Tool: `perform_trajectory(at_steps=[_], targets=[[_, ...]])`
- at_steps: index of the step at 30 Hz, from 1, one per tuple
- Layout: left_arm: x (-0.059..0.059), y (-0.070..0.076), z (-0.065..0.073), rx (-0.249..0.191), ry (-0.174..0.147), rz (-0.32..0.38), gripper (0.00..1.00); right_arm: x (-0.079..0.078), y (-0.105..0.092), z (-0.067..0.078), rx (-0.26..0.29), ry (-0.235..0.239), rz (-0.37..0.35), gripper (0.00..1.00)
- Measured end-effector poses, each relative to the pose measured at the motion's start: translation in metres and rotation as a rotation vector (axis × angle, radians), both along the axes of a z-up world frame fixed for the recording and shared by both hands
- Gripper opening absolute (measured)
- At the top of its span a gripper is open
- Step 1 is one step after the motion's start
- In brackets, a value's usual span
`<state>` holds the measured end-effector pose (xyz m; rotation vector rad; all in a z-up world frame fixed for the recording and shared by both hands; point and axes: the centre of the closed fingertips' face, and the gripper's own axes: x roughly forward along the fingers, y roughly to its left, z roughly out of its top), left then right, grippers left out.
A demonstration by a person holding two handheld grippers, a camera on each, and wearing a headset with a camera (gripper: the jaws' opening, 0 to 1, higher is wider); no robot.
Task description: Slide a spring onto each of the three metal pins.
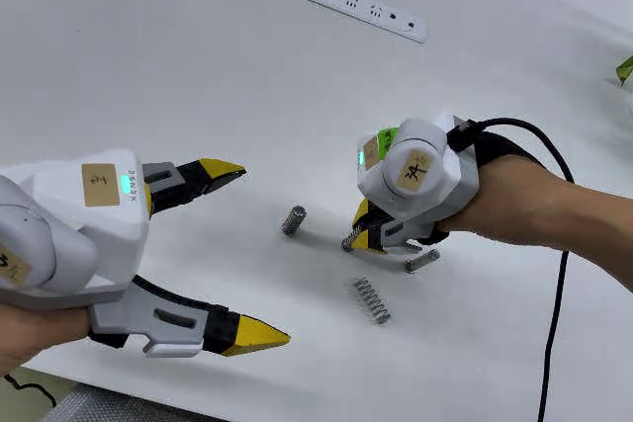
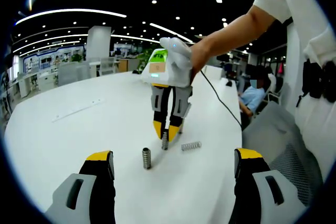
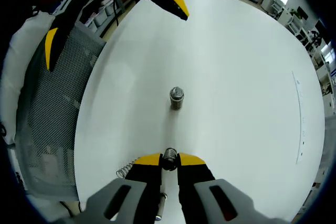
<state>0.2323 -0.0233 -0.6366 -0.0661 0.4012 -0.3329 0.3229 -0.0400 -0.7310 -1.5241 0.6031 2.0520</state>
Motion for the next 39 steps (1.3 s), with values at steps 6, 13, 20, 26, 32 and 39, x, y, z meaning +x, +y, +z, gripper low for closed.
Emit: perform_trajectory(at_steps=[6,13,20,26,32,39], targets=[[0.0,0.0,0.0,0.0,0.003,-0.001,0.96,0.001,0.0,-0.003,0.001,-0.005,-0.001,0.12],[0.0,0.0,-0.001,0.001,0.004,-0.004,0.96,0.0,0.0,-0.006,0.001,-0.003,-0.007,0.12],[0.0,-0.001,0.0,0.005,0.005,-0.004,0.96,0.001,0.0,-0.005,0.005,0.004,-0.017,0.16],[-0.001,-0.001,0.0,0.006,0.004,-0.006,0.96,0.002,0.003,0.002,0.024,0.015,-0.033,0.21],[-0.003,-0.001,0.0,0.01,0.008,-0.009,0.96,0.003,0.002,0.014,0.054,0.029,-0.061,0.24],[-0.004,0.0,0.002,0.019,0.01,-0.014,0.96,0.007,0.003,0.034,0.106,0.063,-0.126,0.29]])
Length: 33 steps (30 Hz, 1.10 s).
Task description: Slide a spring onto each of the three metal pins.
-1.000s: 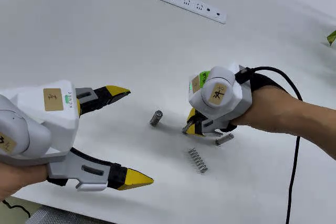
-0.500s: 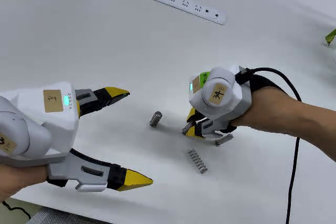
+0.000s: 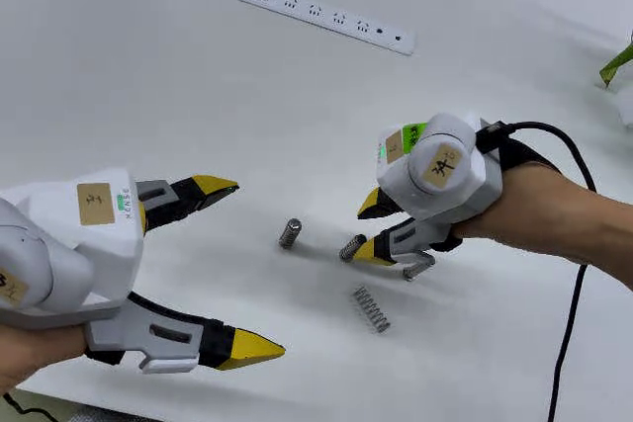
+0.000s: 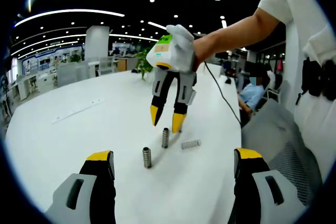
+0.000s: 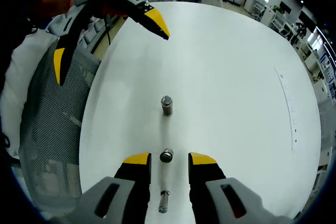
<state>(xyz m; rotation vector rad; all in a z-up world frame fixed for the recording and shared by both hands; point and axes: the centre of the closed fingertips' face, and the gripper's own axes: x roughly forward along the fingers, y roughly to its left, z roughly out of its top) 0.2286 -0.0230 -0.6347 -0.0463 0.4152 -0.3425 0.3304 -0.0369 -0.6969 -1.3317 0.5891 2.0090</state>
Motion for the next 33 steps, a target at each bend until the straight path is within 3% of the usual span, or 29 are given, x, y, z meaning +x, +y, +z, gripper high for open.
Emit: perform_trajectory(at_steps=[17,33], targets=[[-0.002,0.003,0.013,0.045,0.006,-0.015,0.96,0.016,-0.016,0.041,0.134,0.048,-0.111,0.48],[-0.005,0.005,0.027,0.12,0.048,-0.04,0.95,0.03,-0.051,0.067,0.302,0.173,-0.299,0.6]])
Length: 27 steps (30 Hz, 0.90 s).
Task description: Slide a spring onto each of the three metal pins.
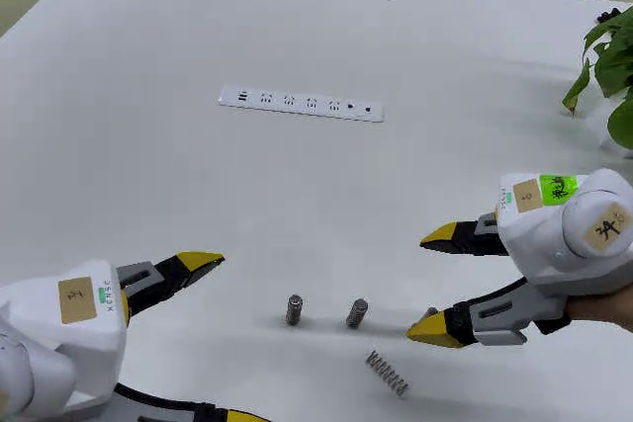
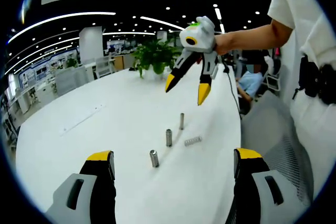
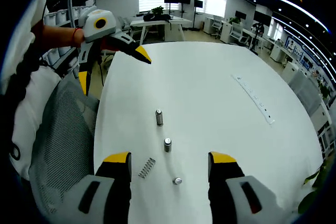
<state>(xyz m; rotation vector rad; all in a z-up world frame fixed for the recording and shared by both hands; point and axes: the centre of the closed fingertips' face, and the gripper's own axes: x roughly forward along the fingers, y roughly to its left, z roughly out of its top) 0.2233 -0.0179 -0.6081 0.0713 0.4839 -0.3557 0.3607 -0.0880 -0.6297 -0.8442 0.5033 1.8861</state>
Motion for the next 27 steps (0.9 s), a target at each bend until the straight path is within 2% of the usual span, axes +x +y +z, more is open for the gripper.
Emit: perform_trajectory(at_steps=[5,11,14,15,21,27], targets=[[0.002,-0.002,0.004,0.048,0.019,-0.024,0.95,0.005,-0.016,0.0,0.037,0.03,-0.031,0.65],[0.005,-0.01,0.006,0.147,0.057,-0.091,0.91,0.01,-0.034,-0.003,0.081,0.078,-0.078,0.7],[0.007,-0.016,0.006,0.174,0.079,-0.123,0.89,0.011,-0.043,-0.003,0.108,0.099,-0.104,0.73],[0.007,-0.018,0.005,0.195,0.088,-0.143,0.88,0.012,-0.048,-0.003,0.117,0.11,-0.114,0.74],[0.015,-0.033,0.001,0.243,0.116,-0.217,0.82,0.021,-0.073,-0.011,0.141,0.139,-0.166,0.8],[0.025,-0.05,-0.009,0.3,0.152,-0.327,0.68,0.022,-0.094,-0.01,0.171,0.163,-0.212,0.83]])
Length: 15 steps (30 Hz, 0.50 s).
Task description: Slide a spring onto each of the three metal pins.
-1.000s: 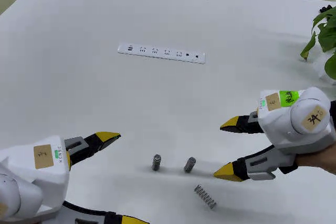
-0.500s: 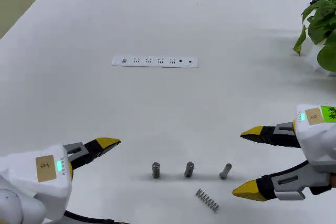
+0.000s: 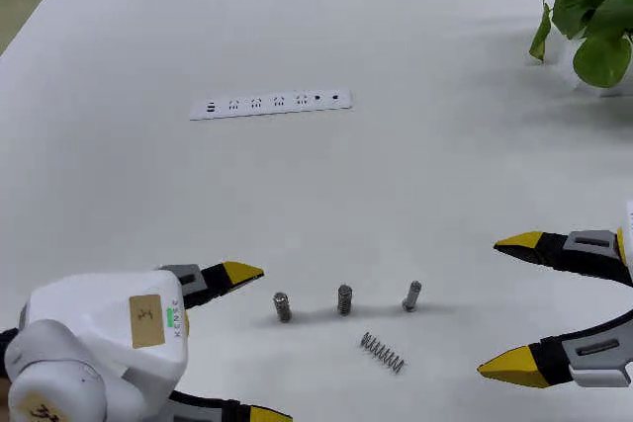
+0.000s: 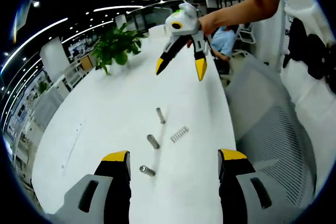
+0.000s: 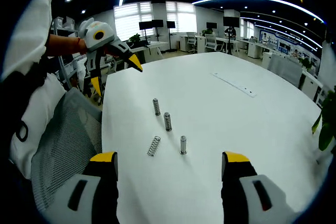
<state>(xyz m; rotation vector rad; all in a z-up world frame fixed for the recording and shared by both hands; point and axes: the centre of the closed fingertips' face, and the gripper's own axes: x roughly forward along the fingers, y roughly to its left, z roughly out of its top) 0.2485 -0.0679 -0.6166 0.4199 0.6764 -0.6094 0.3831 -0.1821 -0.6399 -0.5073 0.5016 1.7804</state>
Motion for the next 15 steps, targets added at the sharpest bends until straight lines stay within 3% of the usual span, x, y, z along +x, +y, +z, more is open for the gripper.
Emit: perform_trajectory(at_steps=[5,8,13,15], targets=[[0.016,-0.01,-0.015,0.029,0.034,-0.047,0.54,0.0,-0.013,-0.002,0.028,0.02,-0.029,0.86],[0.025,-0.025,-0.028,-0.021,0.057,-0.068,0.48,0.001,-0.02,-0.004,0.044,0.03,-0.036,0.88],[0.039,-0.035,-0.061,0.078,0.106,-0.135,0.43,0.001,-0.031,-0.008,0.053,0.041,-0.049,0.89],[0.042,-0.038,-0.072,0.096,0.131,-0.141,0.41,0.002,-0.034,-0.01,0.052,0.046,-0.057,0.89]])
